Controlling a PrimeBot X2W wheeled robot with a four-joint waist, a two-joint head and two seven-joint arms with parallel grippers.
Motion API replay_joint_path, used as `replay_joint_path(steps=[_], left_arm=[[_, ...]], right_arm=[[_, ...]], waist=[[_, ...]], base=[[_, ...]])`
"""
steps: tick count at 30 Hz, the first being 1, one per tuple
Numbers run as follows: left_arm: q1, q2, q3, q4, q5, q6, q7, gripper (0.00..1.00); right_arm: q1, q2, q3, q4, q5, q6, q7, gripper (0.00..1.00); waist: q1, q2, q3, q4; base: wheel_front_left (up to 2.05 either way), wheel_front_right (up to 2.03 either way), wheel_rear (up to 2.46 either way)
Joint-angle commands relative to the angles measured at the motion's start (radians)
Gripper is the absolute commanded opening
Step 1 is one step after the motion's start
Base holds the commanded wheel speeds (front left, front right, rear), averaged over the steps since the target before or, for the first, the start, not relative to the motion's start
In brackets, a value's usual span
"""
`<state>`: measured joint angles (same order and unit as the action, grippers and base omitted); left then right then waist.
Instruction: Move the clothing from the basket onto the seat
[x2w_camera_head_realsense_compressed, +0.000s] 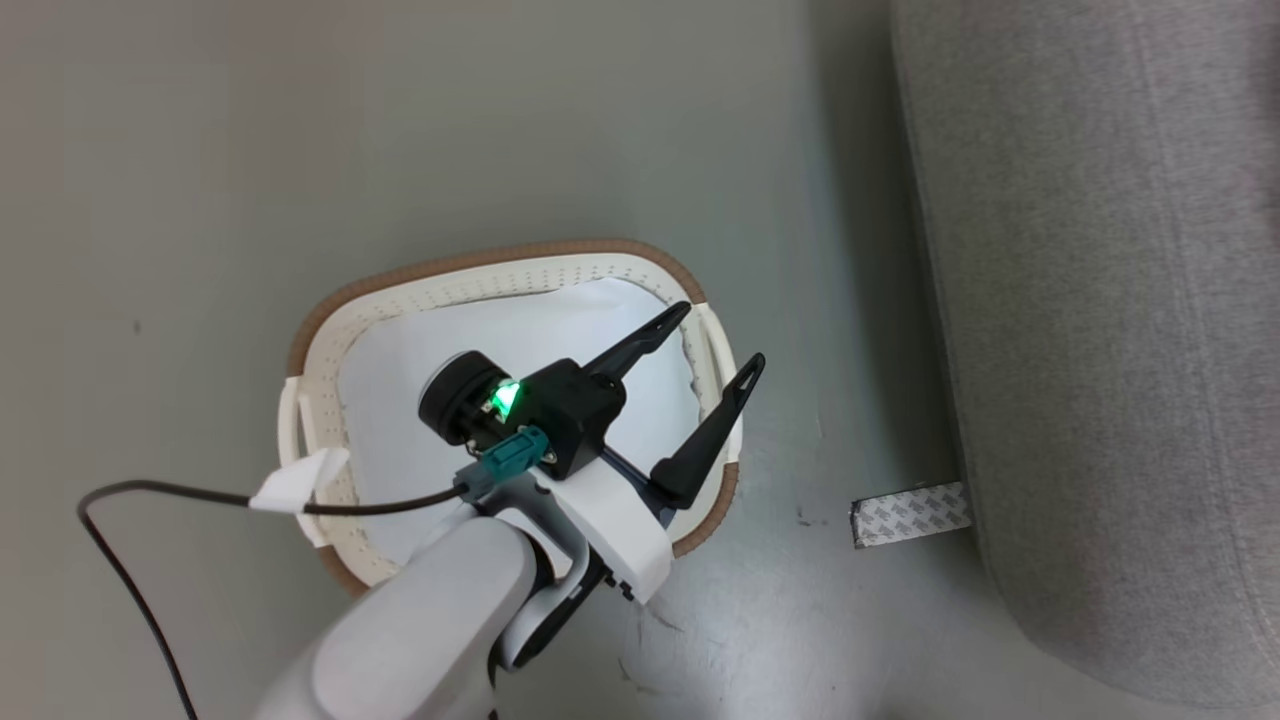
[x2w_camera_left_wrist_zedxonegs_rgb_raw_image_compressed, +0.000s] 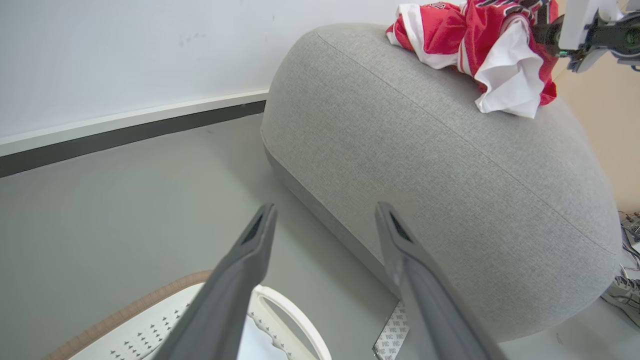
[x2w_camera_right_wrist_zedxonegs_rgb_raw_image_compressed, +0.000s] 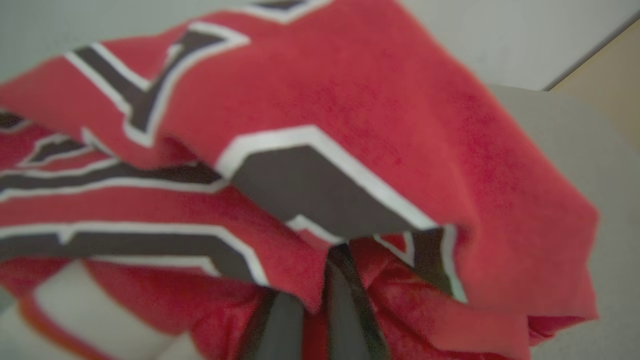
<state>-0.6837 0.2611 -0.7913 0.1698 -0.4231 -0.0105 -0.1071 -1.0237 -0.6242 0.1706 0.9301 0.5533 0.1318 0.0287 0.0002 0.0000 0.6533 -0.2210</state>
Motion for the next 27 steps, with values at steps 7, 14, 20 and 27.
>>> replay_joint_path(steps=[7, 14, 20, 27], left_arm=[[-0.002, 0.005, 0.014, 0.014, -0.009, 0.009, -0.026, 1.00], [0.017, 0.008, 0.018, 0.037, -0.027, 0.010, -0.046, 1.00], [0.059, 0.010, 0.043, 0.073, -0.065, 0.023, -0.084, 1.00], [0.114, 0.021, 0.100, 0.105, -0.106, 0.048, -0.130, 1.00]], right_arm=[[-0.039, -0.009, 0.083, 0.102, 0.069, -0.002, 0.151, 0.47], [-0.019, -0.016, 0.159, 0.099, 0.092, -0.002, 0.140, 1.00], [0.030, -0.033, 0.251, 0.078, 0.118, -0.002, 0.168, 1.00], [0.085, -0.094, 0.350, -0.030, 0.145, -0.002, 0.124, 1.00]], waist=[[-0.0002, 0.0000, -0.010, 0.010], [-0.0002, 0.0000, -0.073, -0.011], [-0.0002, 0.0000, -0.199, -0.023], [-0.0002, 0.0000, -0.369, 0.003]], base=[[0.00, 0.00, 0.00], [0.00, 0.00, 0.00], [0.00, 0.00, 0.00], [0.00, 0.00, 0.00]])
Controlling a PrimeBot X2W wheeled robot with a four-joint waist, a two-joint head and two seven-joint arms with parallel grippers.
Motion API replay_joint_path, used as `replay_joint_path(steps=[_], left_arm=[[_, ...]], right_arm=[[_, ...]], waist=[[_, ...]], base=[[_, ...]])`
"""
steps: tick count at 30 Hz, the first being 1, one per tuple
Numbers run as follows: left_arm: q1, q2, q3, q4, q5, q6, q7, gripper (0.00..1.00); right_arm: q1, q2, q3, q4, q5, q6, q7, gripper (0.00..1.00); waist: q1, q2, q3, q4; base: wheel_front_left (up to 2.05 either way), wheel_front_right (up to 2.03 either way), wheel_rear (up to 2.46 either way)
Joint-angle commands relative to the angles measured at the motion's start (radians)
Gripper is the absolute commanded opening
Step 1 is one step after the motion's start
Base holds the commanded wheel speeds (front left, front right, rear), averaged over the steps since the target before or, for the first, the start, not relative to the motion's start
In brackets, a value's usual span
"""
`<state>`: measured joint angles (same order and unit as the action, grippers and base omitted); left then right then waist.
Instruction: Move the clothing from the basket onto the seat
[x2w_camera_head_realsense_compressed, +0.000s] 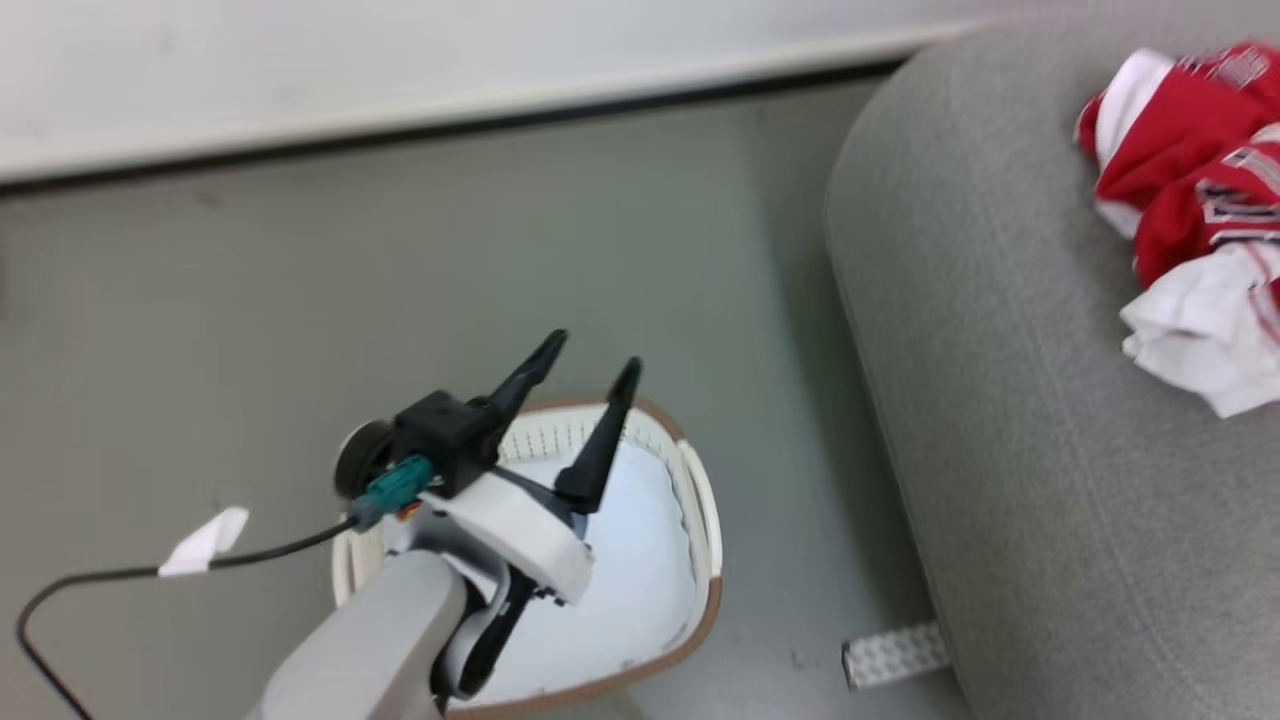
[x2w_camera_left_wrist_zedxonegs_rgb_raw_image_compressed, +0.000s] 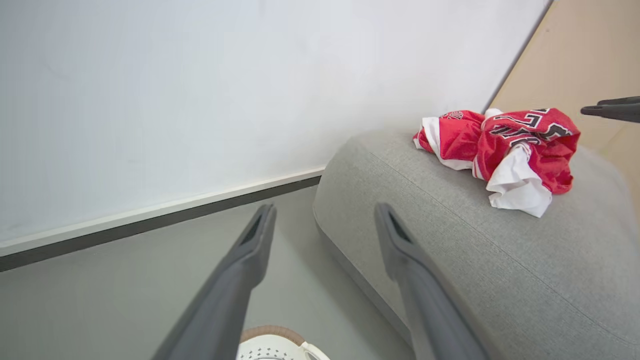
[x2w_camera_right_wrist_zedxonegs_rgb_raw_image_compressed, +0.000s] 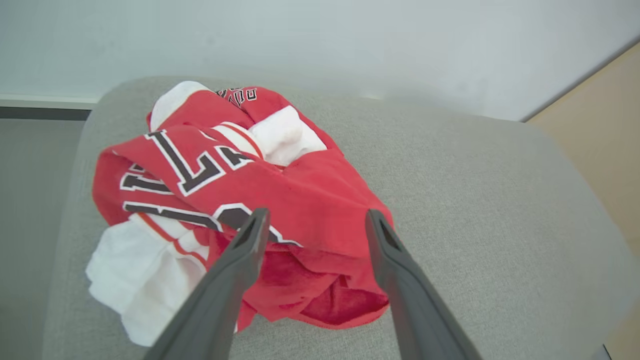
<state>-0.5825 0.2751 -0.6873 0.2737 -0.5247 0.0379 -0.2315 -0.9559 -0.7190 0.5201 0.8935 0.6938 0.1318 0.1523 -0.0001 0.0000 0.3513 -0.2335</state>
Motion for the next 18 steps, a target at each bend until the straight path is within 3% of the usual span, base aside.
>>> replay_joint_path(steps=[1, 8, 11, 18], left_arm=[[0.023, 0.008, 0.007, 0.003, -0.011, 0.006, -0.012, 1.00], [0.098, 0.021, 0.095, -0.004, -0.039, 0.035, -0.032, 1.00], [0.135, 0.035, 0.143, -0.019, -0.031, 0.051, -0.032, 1.00], [0.249, 0.040, 0.280, -0.061, -0.003, 0.091, -0.032, 1.00]], right_arm=[[0.022, -0.006, 0.009, -0.016, 0.012, -0.002, -0.012, 1.00], [0.095, -0.014, 0.017, -0.171, 0.069, -0.002, -0.132, 1.00], [0.156, 0.018, -0.017, -0.232, 0.117, -0.002, -0.208, 1.00], [0.328, 0.094, -0.095, -0.326, 0.111, -0.002, -0.373, 1.00]], waist=[[0.0001, 0.0000, -0.091, 0.022], [0.0001, 0.0000, -0.234, 0.085], [0.0001, 0.0000, -0.276, 0.111], [0.0001, 0.0000, -0.316, 0.160]], base=[[0.00, 0.00, 0.00], [0.00, 0.00, 0.00], [0.00, 0.00, 0.00], [0.00, 0.00, 0.00]])
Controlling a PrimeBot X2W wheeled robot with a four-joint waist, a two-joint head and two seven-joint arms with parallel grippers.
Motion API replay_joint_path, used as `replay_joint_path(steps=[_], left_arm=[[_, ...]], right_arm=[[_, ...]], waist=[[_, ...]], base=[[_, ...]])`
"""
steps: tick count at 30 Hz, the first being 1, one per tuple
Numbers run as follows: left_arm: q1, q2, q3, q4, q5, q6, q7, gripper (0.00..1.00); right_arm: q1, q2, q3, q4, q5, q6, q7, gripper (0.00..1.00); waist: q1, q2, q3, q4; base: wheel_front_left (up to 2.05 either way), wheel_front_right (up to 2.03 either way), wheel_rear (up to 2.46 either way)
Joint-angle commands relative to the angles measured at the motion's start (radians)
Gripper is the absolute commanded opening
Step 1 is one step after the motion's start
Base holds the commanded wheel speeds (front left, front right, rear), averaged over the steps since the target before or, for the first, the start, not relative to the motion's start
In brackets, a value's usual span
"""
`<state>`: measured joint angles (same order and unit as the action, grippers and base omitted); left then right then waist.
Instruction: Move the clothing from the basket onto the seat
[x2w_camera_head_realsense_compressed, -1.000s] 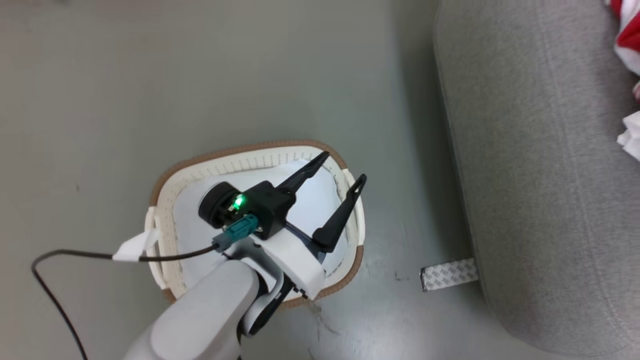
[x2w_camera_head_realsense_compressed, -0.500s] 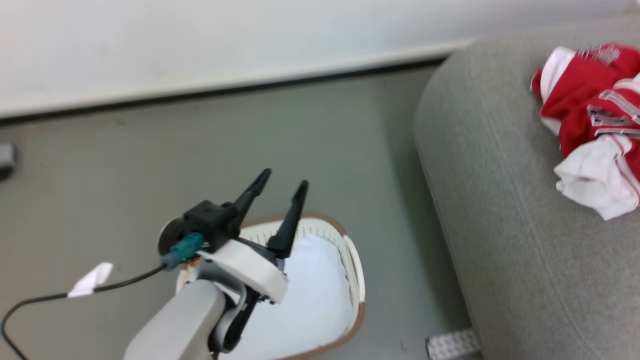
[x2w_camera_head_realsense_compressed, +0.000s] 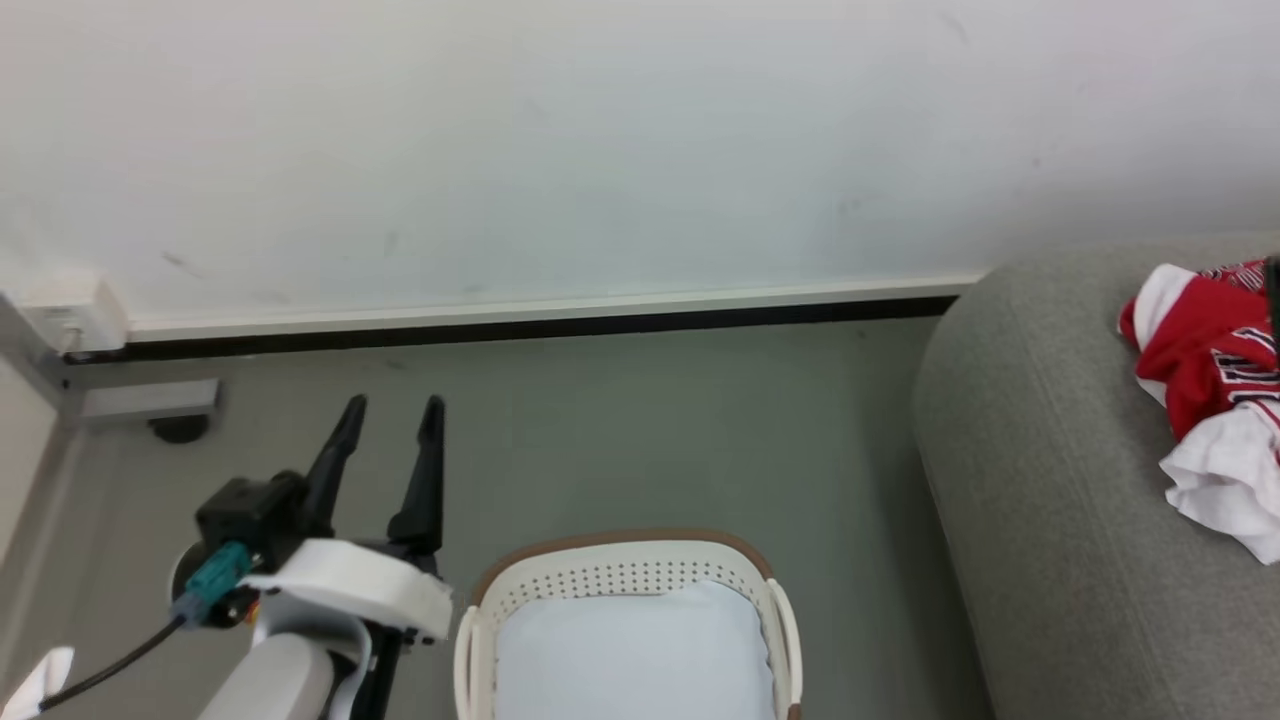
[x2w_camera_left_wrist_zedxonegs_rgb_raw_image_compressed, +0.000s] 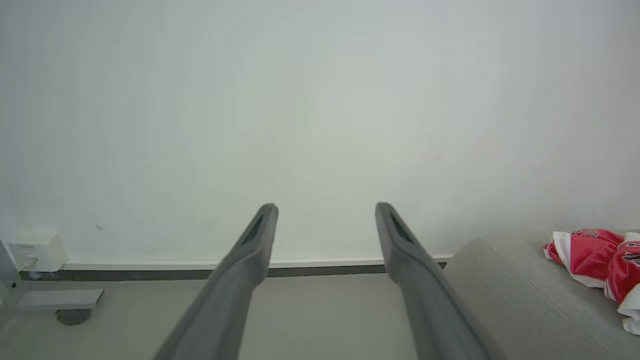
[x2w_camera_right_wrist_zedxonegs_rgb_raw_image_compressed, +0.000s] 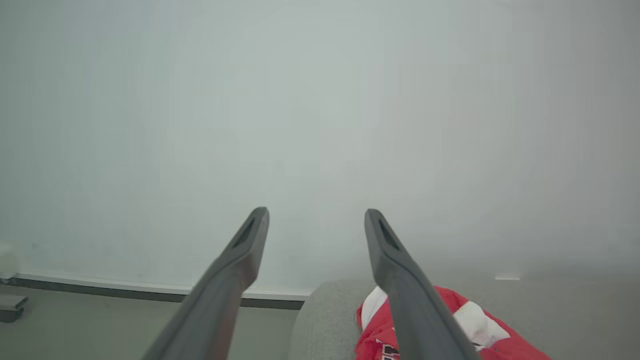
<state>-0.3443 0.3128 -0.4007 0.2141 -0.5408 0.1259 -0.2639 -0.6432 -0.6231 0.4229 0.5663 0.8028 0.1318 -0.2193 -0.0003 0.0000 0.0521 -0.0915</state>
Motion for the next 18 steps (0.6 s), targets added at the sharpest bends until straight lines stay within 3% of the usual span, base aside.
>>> replay_joint_path(steps=[1, 7, 12, 18], left_arm=[[0.027, -0.005, 0.014, -0.007, 0.017, 0.006, 0.000, 1.00], [0.124, -0.054, 0.142, -0.038, 0.050, -0.034, 0.000, 1.00], [0.192, -0.115, 0.242, -0.052, 0.100, -0.093, -0.001, 1.00], [0.258, -0.188, 0.328, -0.065, 0.193, -0.141, -0.001, 1.00]], right_arm=[[0.051, 0.013, -0.017, -0.018, 0.000, -0.002, -0.015, 1.00], [0.278, 0.140, -0.144, -0.181, -0.115, -0.002, -0.046, 1.00], [0.450, 0.318, -0.289, -0.333, -0.275, -0.002, -0.046, 1.00], [0.558, 0.454, -0.353, -0.401, -0.419, -0.002, -0.046, 1.00]], waist=[[0.0003, 0.0000, -0.019, 0.027], [0.0003, 0.0000, -0.016, 0.050], [0.0003, 0.0000, -0.012, 0.049], [0.0003, 0.0000, -0.022, 0.030]], base=[[0.00, 0.00, 0.00], [0.00, 0.00, 0.00], [0.00, 0.00, 0.00], [0.00, 0.00, 0.00]])
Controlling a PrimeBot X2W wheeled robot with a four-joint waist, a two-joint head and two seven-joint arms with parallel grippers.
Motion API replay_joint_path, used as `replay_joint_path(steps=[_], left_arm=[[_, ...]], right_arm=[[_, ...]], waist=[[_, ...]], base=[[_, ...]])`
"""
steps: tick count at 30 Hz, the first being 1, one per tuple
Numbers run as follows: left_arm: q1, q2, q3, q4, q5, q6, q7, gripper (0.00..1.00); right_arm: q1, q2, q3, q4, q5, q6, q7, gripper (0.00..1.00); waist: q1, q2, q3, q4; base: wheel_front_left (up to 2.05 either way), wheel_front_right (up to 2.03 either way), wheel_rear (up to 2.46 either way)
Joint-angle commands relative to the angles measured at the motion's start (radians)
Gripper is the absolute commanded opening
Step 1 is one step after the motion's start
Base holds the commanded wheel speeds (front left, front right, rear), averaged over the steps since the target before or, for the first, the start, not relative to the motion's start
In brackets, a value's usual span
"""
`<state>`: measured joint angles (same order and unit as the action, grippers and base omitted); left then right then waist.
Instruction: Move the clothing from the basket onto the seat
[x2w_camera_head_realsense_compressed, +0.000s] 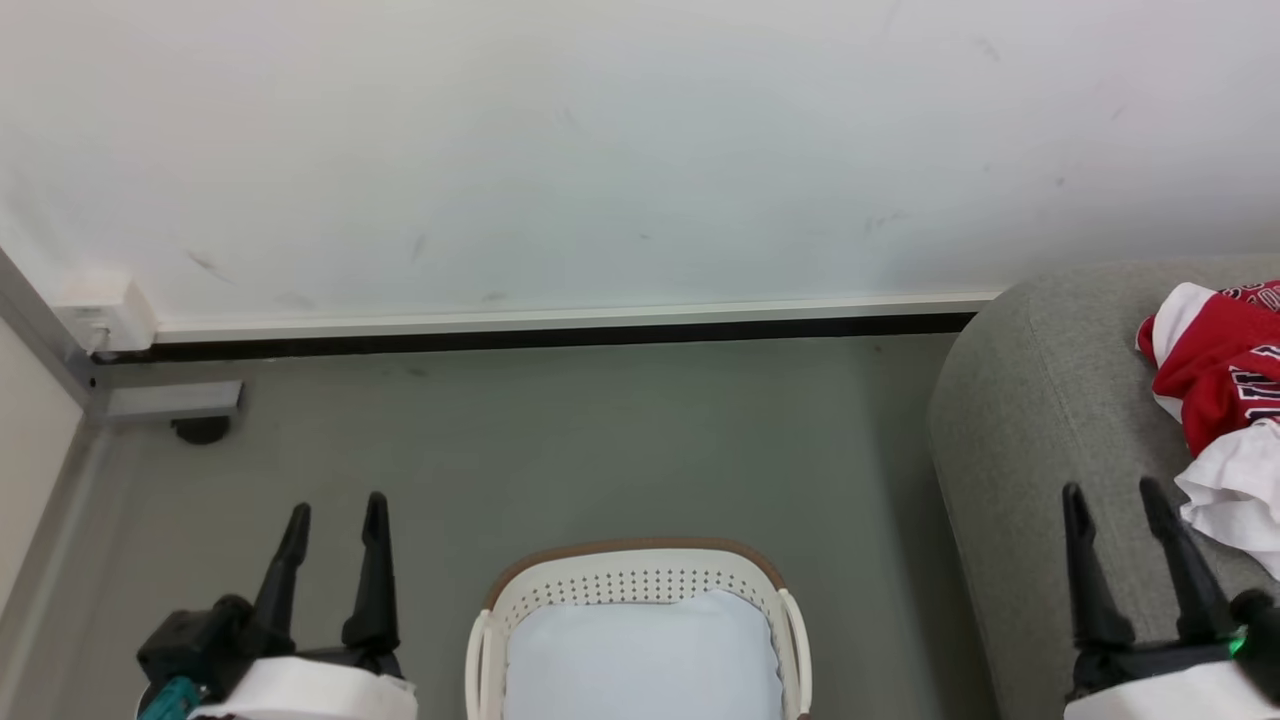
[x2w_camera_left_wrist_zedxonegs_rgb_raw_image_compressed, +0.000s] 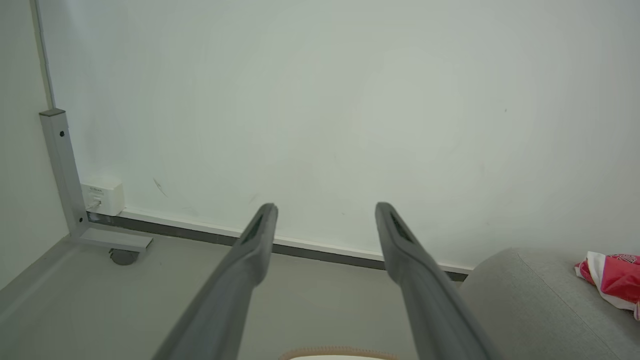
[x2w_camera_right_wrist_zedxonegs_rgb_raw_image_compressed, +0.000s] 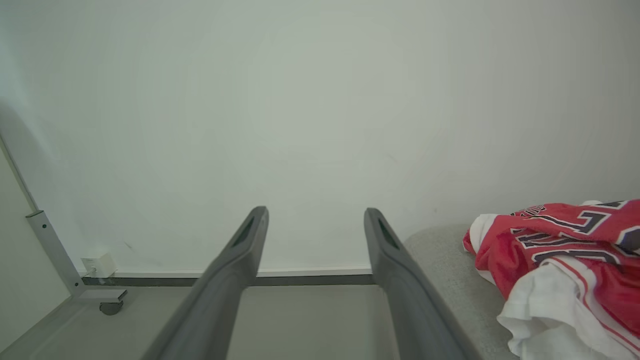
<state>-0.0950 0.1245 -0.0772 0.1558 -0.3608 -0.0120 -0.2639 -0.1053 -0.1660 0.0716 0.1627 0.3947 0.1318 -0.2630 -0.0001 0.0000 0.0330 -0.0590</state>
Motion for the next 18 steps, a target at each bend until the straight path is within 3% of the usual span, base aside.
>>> replay_joint_path(steps=[1, 10, 18], left_arm=[[0.020, -0.010, 0.020, -0.010, 0.028, -0.012, 0.000, 1.00], [0.057, -0.063, 0.088, 0.009, 0.113, -0.075, 0.000, 1.00], [0.034, -0.072, 0.107, 0.036, 0.148, -0.094, 0.000, 1.00]], right_arm=[[0.027, 0.007, -0.003, 0.008, -0.031, -0.002, -0.001, 1.00], [0.022, 0.060, -0.010, 0.037, -0.074, -0.002, -0.001, 1.00], [-0.002, 0.066, 0.002, 0.056, -0.069, -0.002, -0.001, 1.00]], waist=[[0.0001, 0.0000, -0.006, -0.005], [0.0001, 0.0000, -0.016, -0.016], [0.0001, 0.0000, -0.020, -0.010]], base=[[0.00, 0.00, 0.00], [0.00, 0.00, 0.00], [0.00, 0.00, 0.00]])
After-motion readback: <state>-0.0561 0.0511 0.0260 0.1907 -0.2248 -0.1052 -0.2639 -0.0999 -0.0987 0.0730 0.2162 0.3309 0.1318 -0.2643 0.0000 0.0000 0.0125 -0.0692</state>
